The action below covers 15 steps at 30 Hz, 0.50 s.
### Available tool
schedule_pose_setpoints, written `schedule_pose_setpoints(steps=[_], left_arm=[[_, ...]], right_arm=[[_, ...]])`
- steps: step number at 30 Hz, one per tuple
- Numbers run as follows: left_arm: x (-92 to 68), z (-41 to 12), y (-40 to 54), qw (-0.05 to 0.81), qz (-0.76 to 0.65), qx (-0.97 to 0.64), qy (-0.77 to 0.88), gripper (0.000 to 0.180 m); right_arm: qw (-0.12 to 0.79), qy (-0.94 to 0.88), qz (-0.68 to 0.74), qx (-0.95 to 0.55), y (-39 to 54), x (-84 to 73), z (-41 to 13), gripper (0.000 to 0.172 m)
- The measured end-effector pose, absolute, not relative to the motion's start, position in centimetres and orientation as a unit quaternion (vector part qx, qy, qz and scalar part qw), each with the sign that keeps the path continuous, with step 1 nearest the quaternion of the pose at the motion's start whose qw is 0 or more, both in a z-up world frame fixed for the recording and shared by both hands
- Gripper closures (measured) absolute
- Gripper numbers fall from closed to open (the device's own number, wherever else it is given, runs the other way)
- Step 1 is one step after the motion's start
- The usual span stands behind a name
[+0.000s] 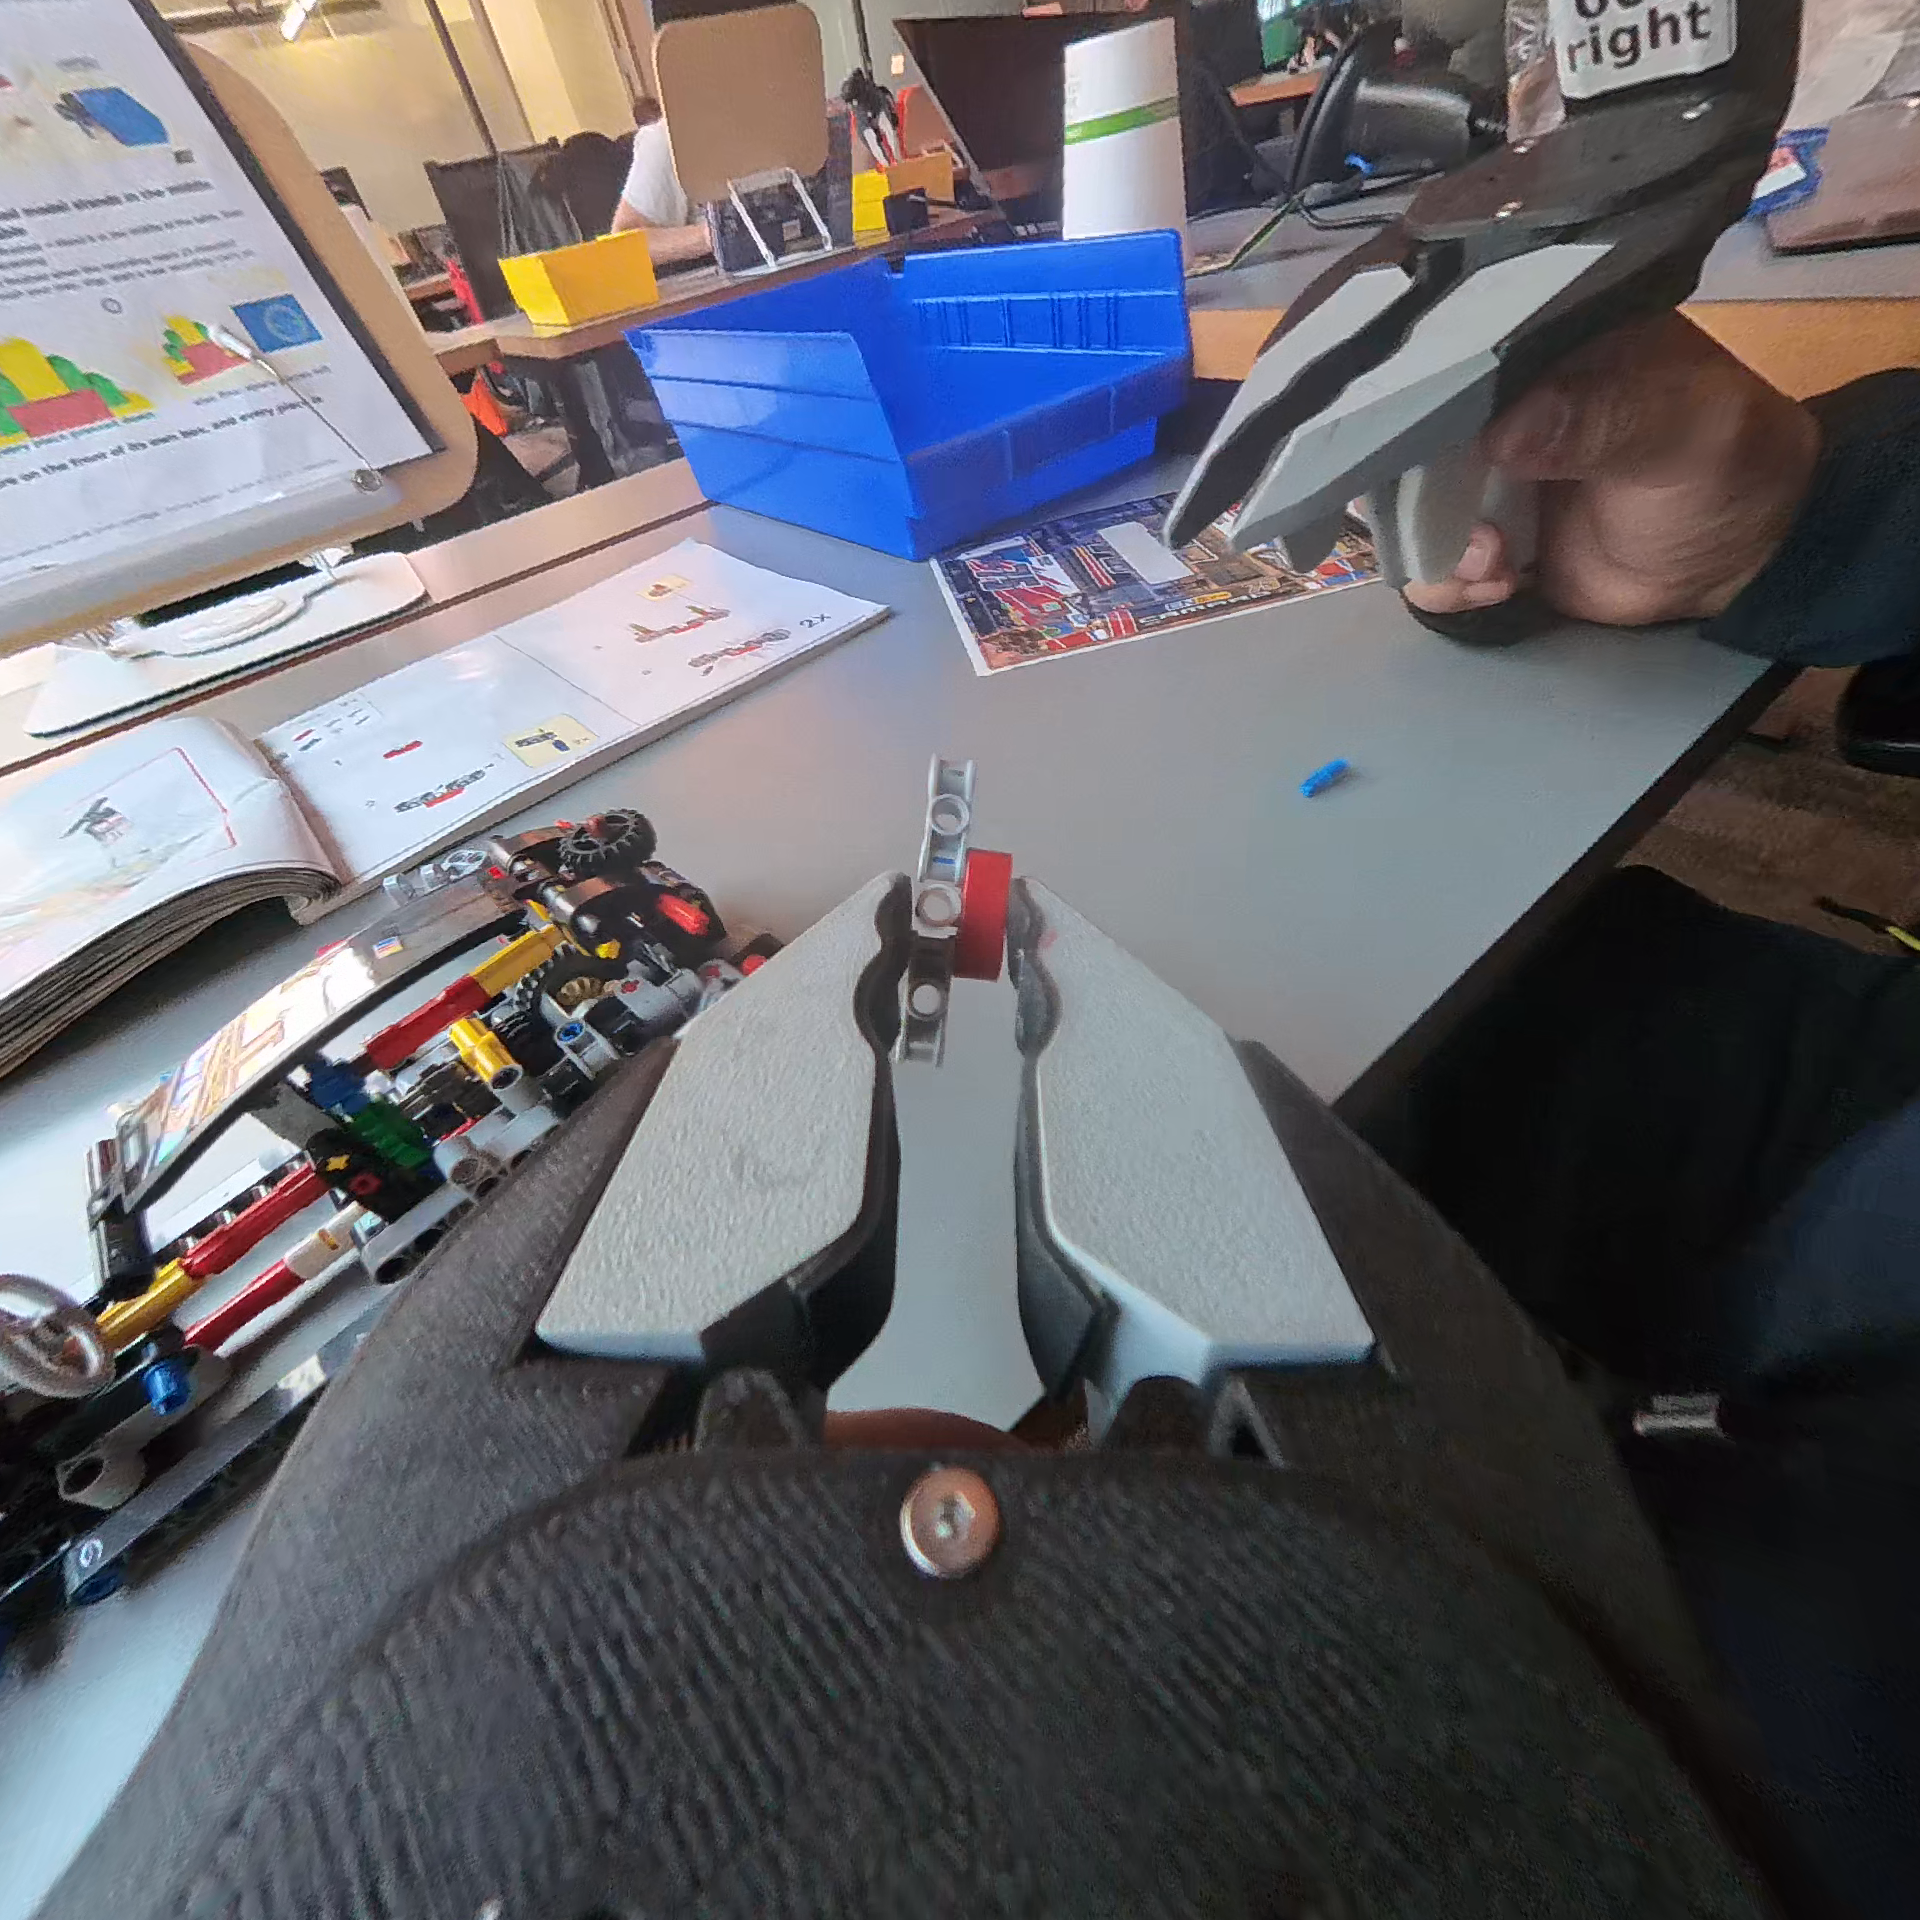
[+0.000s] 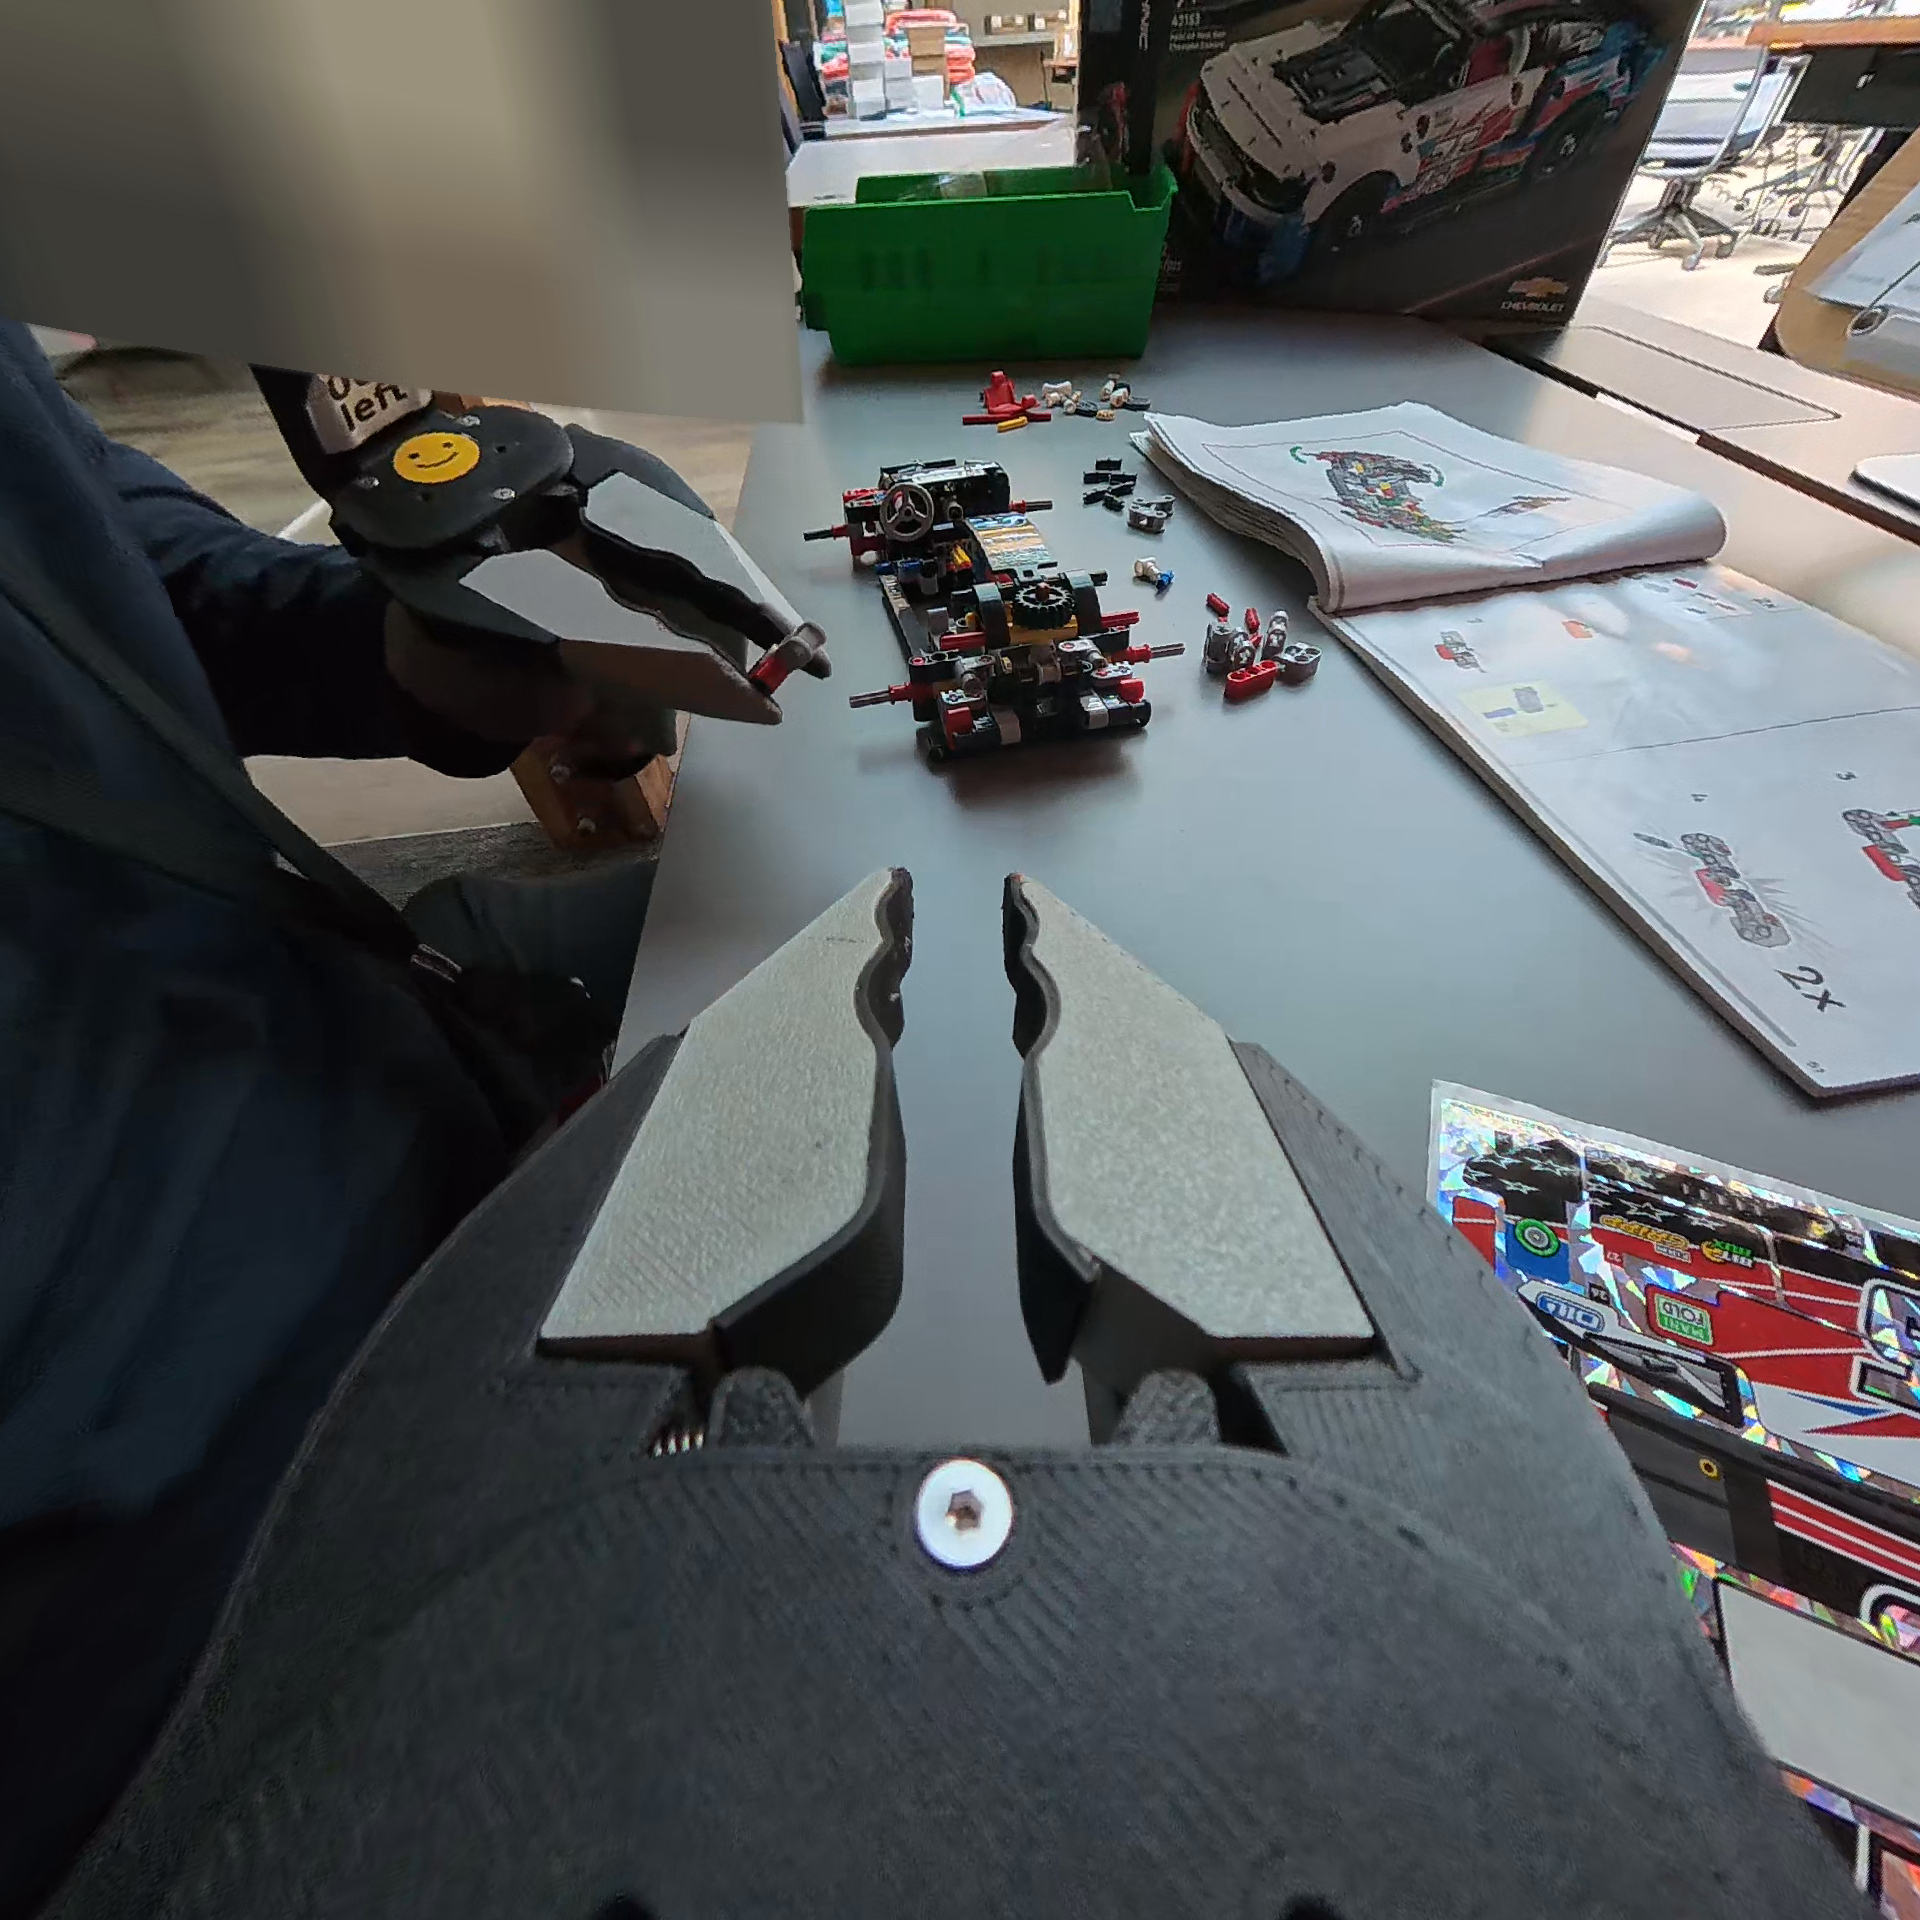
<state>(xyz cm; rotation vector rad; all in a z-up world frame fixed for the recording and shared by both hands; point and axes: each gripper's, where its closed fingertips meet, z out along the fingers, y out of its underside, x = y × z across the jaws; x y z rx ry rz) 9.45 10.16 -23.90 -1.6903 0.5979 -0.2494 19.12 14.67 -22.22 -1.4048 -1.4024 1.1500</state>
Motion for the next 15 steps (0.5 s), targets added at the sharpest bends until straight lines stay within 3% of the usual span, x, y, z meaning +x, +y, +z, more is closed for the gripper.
schedule_pose_setpoints(steps=[15], left_arm=[[8.97, -24.53, 10.77, 0.612, -0.148, -0.737, 0.246, 0.165]], right_arm=[[0.417, -0.558, 0.457, -0.553, 15.13, 18.86, -22.09, 0.159]])
